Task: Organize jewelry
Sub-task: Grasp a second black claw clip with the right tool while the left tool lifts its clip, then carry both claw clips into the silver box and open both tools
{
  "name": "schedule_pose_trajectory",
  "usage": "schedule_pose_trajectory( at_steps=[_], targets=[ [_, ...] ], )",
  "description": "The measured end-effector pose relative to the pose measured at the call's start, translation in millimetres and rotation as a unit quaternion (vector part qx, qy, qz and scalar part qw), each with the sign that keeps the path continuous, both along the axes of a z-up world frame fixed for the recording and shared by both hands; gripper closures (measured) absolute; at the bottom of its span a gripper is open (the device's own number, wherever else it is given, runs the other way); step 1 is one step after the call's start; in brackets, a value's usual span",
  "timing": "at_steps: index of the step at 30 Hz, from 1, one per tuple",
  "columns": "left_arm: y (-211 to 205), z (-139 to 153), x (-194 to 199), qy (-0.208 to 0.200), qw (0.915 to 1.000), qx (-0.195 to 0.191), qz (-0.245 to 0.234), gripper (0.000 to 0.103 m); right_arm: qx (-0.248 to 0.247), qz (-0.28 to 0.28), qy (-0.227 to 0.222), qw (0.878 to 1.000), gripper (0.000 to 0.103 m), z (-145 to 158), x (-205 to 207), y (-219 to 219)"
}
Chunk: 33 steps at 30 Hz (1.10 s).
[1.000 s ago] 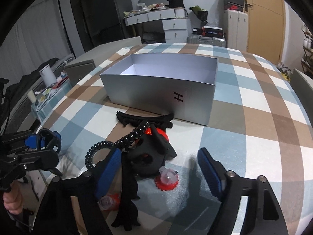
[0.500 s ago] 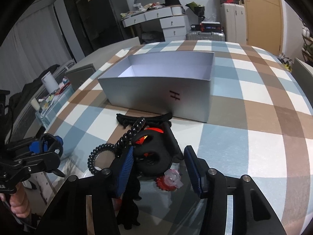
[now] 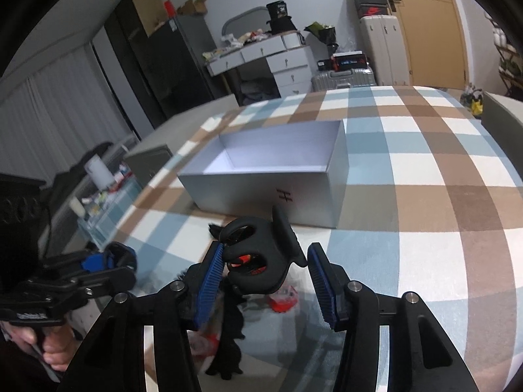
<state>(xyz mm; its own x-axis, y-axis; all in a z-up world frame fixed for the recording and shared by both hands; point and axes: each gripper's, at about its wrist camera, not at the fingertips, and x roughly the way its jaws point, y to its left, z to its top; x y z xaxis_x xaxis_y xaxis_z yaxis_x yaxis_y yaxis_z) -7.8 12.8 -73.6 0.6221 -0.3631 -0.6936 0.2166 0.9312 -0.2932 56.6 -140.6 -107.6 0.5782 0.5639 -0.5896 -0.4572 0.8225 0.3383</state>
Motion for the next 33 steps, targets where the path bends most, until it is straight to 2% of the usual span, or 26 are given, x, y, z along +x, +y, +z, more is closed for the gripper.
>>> schedule_pose_trajectory(
  at_steps=[8,13,20,26,29,33],
  targets=[
    [4.3,18.6,21.5,-0.029,0.9995,0.009,0.012,0.06,0.031,0.018,-0.023,0.999,0.052,20.9,3.1,2.6],
    [8.7,30.6,47.6,-0.051,0.9984,0.001,0.024,0.06,0.042,0.036,-0.04,0.998,0.052,36.4,18.7,8.9],
    [10.2,38.9,83.5,-0.06,0.9978,-0.007,0.025,0.06,0.032,0.041,-0.063,0.997,0.052,50.4,48.5,16.3],
    [3.0,38.3,107.0,-0.054,0.9984,-0.009,0.013,0.06,0.032,0.045,-0.068,0.996,0.052,53.1,75.3,20.9],
    [2.5,35.9,120.4,-0.042,0.9988,-0.026,0.009,0.06,0.018,0.046,-0.069,0.996,0.052,50.1,84.8,25.0],
    [1.4,29.4,131.4,-0.03,0.9991,-0.028,0.006,0.06,-0.002,0.05,-0.065,0.997,0.052,44.9,94.8,31.1]
  ],
)
